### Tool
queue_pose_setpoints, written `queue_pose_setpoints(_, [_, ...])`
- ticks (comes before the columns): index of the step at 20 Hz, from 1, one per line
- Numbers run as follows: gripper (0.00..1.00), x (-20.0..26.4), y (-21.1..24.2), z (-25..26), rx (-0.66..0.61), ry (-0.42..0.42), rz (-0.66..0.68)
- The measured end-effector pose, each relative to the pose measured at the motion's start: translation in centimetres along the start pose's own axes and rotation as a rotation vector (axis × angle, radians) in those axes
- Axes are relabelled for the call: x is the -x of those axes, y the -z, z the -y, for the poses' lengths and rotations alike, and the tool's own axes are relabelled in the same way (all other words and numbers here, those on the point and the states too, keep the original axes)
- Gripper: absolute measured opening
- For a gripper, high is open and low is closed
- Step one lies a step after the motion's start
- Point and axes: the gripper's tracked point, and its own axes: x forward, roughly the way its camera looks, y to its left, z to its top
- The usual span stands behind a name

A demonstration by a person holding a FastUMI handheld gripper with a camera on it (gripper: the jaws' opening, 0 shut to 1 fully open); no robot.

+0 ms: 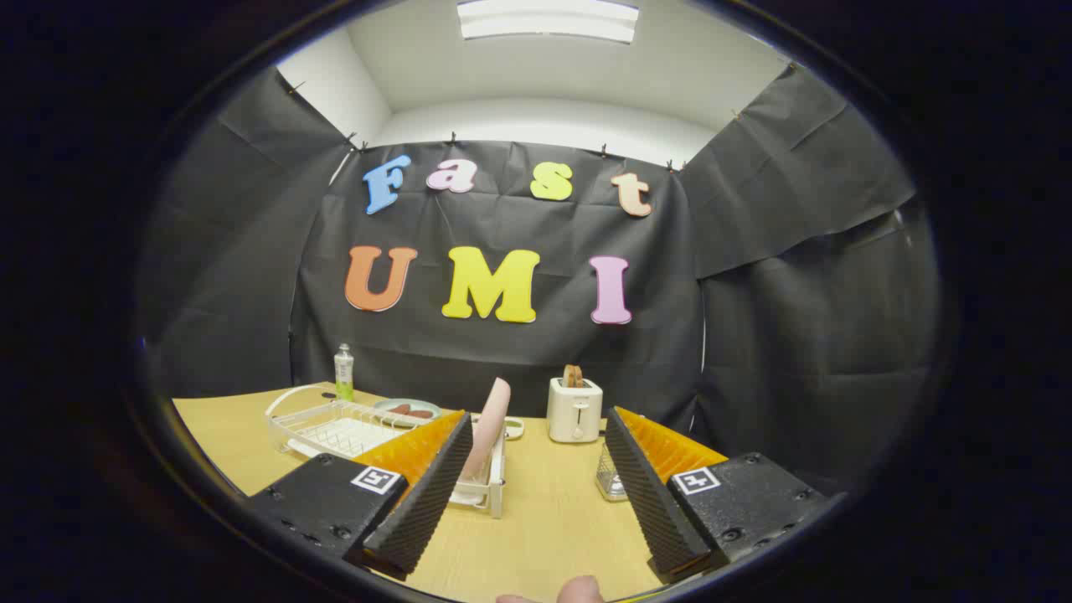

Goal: Take the plate from the dish rack, then take the spoon from the basket and place it into the plate.

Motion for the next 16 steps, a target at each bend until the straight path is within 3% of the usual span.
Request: queue_pose_setpoints(16, [1.0,0.25,-0.39,0.22,-0.007,0.015,0.012])
